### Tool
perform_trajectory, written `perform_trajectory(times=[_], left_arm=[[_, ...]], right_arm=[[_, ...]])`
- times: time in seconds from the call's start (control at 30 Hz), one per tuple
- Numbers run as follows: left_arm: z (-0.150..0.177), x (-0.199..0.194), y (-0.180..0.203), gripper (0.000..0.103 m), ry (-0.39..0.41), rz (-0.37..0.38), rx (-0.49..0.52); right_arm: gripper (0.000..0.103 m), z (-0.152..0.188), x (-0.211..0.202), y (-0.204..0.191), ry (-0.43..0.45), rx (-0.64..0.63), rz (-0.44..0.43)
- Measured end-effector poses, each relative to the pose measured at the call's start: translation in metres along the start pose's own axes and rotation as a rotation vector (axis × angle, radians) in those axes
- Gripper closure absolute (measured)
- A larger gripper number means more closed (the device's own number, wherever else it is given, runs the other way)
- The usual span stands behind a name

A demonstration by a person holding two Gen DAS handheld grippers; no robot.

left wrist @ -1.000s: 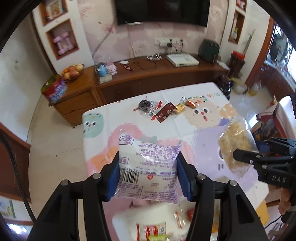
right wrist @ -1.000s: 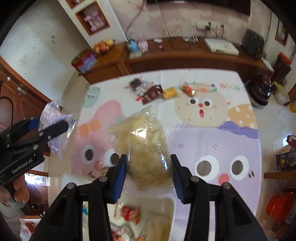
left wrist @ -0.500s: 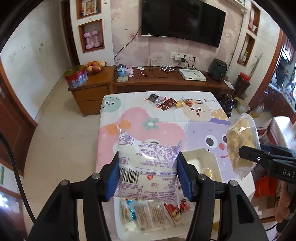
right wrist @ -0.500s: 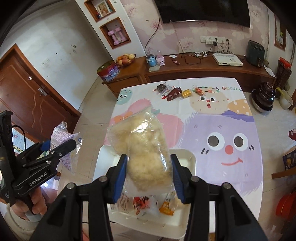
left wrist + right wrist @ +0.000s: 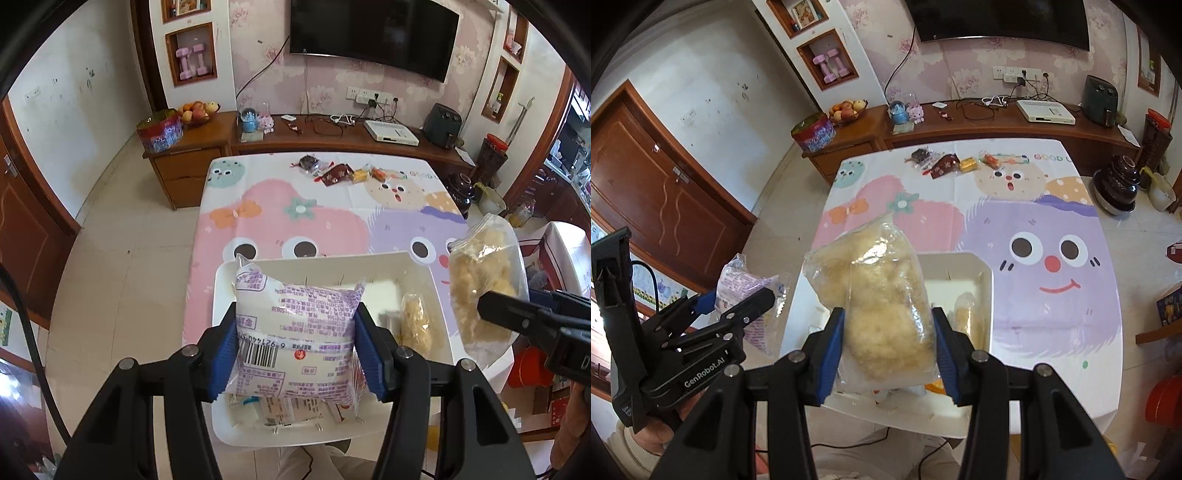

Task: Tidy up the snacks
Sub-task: 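Carry both bags over the white tray and release them inside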

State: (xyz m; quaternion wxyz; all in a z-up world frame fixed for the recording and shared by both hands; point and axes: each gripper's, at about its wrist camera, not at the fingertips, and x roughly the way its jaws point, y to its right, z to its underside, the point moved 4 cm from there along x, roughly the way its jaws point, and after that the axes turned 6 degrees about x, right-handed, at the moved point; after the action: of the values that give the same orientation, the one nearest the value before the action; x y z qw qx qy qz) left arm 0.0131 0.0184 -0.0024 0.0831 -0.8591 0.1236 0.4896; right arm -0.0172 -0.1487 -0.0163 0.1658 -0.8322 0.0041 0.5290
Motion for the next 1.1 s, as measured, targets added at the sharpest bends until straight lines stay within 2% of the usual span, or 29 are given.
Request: perform_trajectory(times=[0.3,0.6,0.7,0.77,0.83,1.1], left_arm=[[0.004,0.004,0.003,0.045,-0.020,0.003,-0.002],[0.005,0.003,0.001,0.042,-0.009,-0.015,0.005],[0.003,0.002,0.000,0.035,0.000,-0.038,0.010],[0.001,0.000,-0.001,0.019,0.007,-0.046,0.012],[-0.001,-0.003,-0.002,0.013,0.020,-0.055,0.009],[-0.002,-0.006,-0.004,0.012,0.014,-0.051,0.008]], right_arm=[[0.057,0.012,0.008,-0.008,-0.032,-0.016,0.019],[0.056,0.009,0.005,-0.015,0.001,-0.051,0.032],[0.056,0.005,-0.001,-0.019,0.037,-0.071,0.043],[0.056,0.004,-0.005,-0.021,0.054,-0.081,0.043],[0.056,0.003,-0.007,-0.021,0.061,-0.082,0.041],[0.054,0.003,-0.006,-0.020,0.056,-0.066,0.043]])
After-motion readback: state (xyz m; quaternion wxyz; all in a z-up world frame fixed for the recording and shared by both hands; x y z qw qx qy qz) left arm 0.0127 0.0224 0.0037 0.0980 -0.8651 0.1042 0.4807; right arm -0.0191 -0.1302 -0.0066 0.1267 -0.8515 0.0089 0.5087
